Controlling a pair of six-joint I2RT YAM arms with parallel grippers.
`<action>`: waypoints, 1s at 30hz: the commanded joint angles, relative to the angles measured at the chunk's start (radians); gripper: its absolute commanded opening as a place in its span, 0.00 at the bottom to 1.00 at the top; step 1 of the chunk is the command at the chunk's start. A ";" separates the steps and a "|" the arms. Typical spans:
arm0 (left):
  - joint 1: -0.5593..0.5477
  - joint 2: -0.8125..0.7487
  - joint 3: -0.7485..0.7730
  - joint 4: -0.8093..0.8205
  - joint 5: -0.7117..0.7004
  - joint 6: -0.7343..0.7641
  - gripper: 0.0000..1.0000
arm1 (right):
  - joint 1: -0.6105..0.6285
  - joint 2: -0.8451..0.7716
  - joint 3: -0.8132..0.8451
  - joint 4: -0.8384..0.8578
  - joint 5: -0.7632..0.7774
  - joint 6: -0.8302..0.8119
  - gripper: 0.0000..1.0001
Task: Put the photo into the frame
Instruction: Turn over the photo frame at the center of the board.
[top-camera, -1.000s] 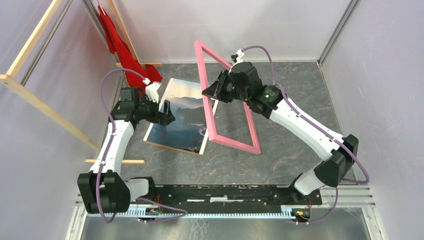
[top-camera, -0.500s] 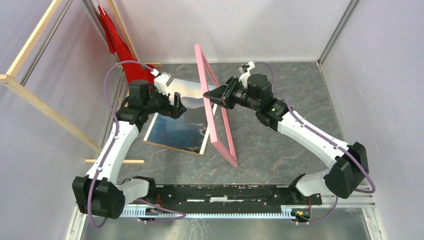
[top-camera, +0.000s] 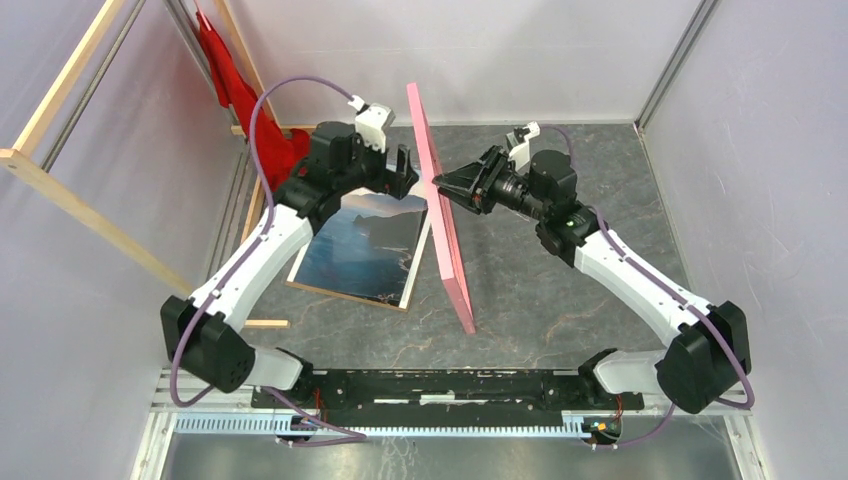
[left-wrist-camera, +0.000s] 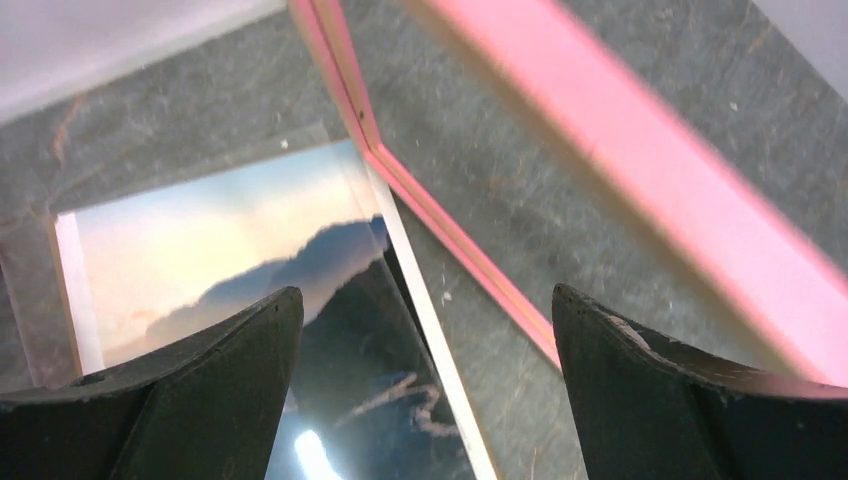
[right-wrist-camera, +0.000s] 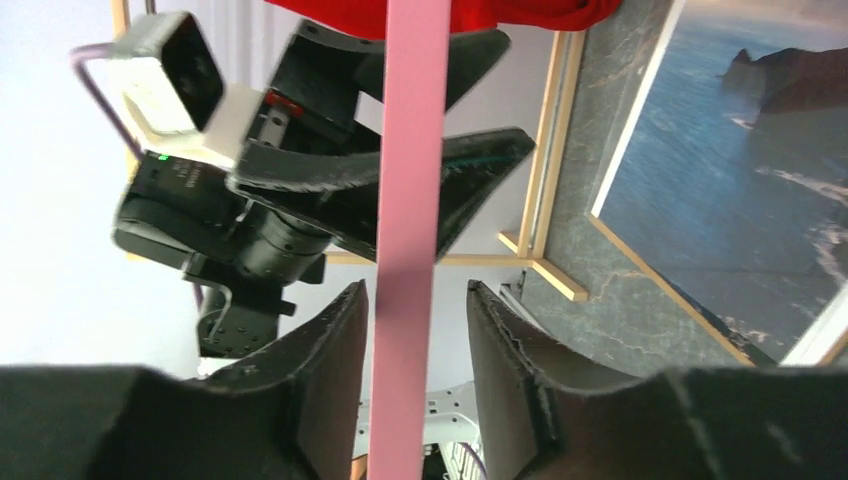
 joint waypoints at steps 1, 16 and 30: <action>-0.050 0.091 0.138 0.054 -0.074 -0.054 1.00 | -0.048 -0.023 0.068 -0.086 -0.070 -0.113 0.50; -0.134 0.293 0.347 0.016 -0.077 0.000 1.00 | -0.128 0.040 0.342 -0.497 -0.105 -0.480 0.63; -0.134 0.287 0.220 -0.067 -0.172 0.079 1.00 | -0.144 0.053 0.561 -0.976 0.353 -0.899 0.29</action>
